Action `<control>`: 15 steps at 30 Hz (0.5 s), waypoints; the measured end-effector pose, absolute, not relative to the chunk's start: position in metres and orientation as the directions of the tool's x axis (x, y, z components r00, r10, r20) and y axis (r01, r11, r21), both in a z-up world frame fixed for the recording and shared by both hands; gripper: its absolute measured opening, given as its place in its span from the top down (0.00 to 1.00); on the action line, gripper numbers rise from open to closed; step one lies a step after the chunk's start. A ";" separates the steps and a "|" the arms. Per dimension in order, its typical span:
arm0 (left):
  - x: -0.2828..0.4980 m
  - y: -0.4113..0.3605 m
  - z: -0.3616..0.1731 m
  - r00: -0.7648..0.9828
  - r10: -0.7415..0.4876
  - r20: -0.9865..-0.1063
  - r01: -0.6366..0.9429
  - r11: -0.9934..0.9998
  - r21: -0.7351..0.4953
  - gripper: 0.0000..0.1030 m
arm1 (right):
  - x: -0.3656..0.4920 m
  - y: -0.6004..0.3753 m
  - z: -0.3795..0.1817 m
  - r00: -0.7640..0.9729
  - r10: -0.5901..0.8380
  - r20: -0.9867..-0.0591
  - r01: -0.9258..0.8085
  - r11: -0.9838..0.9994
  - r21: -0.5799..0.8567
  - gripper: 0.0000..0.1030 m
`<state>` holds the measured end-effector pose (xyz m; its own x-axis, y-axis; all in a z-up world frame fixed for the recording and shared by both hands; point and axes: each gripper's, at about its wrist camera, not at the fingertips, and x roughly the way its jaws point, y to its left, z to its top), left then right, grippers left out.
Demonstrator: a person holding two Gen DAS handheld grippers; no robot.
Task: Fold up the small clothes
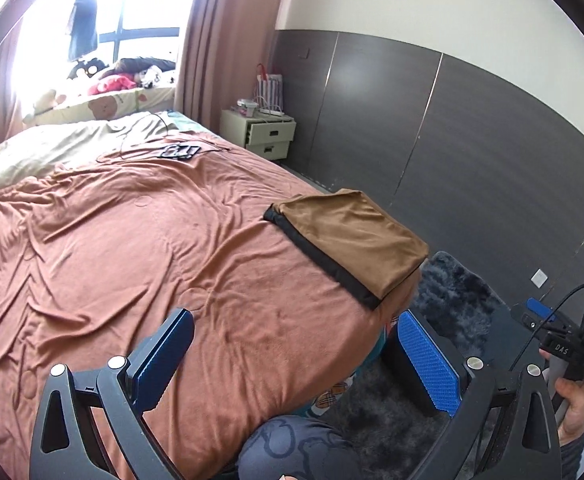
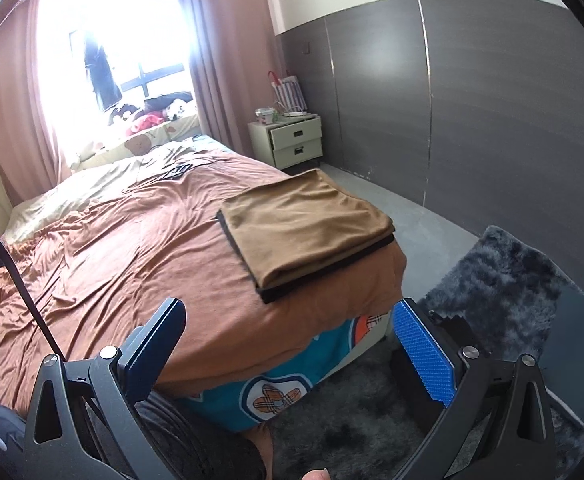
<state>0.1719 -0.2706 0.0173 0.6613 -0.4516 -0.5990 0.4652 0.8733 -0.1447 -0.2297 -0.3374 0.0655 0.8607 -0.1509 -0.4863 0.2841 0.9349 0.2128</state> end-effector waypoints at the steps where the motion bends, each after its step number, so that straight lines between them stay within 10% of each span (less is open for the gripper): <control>1: 0.166 -0.267 0.018 0.666 -0.449 -0.596 0.464 0.875 -0.140 0.00 | -0.233 -0.331 0.067 0.862 -0.152 -0.484 0.280 0.938 0.205 0.00; 15: 0.086 -0.205 0.029 0.754 -0.407 -0.516 0.397 0.908 -0.136 0.01 | -0.273 -0.269 0.078 0.890 -0.099 -0.445 0.183 0.972 0.150 0.00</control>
